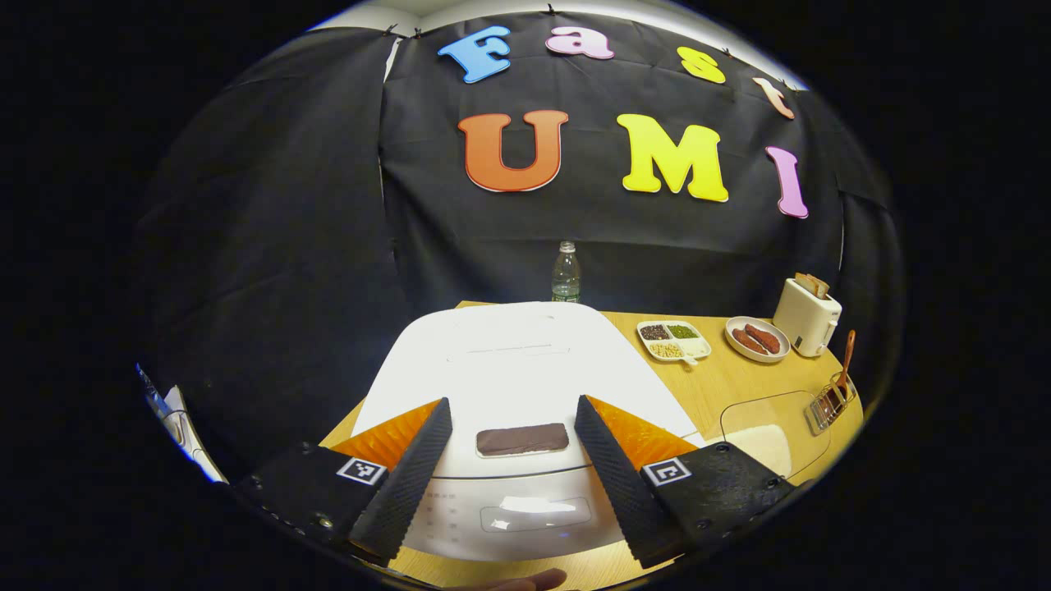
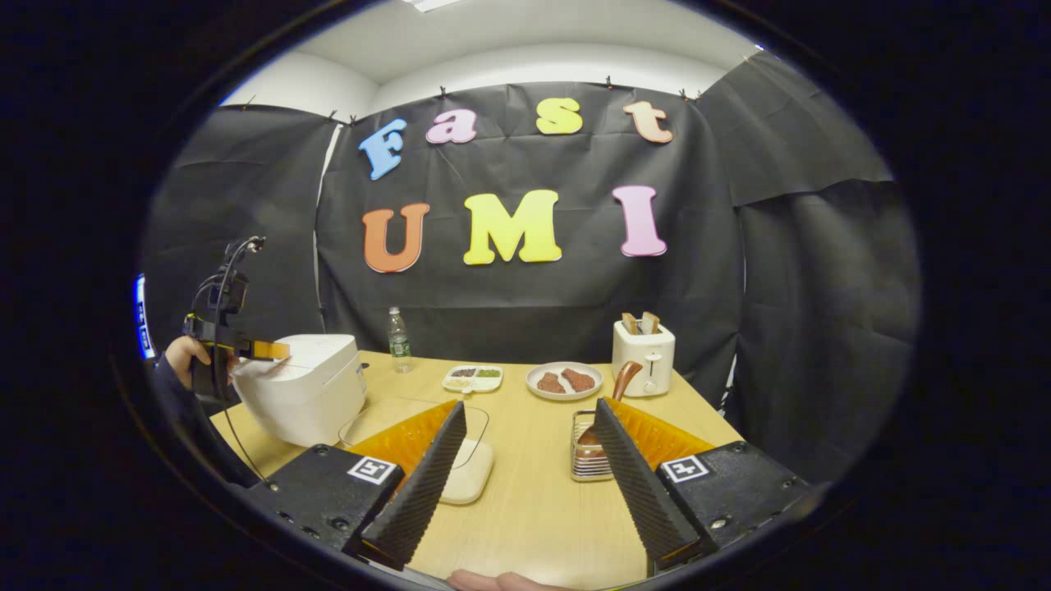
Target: Close the left gripper, press the button to open the rice cooker; take a wooden spoon from the chopstick holder with the right hand, scoop a spoonful of rice and pour it into the rice cooker, then put the wooden spoon back into the chopstick holder.
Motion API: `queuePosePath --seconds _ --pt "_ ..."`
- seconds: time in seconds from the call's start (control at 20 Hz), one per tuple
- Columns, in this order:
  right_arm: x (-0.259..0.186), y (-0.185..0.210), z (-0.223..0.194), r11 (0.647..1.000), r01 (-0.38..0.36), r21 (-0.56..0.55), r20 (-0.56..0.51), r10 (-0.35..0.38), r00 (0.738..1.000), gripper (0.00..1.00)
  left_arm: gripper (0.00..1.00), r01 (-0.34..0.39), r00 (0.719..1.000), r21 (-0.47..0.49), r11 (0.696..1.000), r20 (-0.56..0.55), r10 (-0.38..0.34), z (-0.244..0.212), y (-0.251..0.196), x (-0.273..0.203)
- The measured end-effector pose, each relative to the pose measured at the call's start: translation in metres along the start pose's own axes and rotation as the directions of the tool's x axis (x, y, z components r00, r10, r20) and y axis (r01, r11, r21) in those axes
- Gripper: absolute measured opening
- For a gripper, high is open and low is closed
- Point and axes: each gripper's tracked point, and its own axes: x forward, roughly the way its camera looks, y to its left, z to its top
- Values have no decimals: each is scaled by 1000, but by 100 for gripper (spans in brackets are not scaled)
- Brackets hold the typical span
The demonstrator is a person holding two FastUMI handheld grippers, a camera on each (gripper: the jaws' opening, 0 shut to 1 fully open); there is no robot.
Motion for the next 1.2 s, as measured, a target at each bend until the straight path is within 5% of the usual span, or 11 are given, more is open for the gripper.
queuePosePath --seconds 0.8,1.2 --pt "-3 -4 12 999 9 -42 42 -7 999 100 96 -20 999 -28 999 46 21 -1 -1 2" --pt "-9 -13 23 999 32 -12 69 -31 997 99 95 -33 983 -73 997 177 46 57 4 -46"
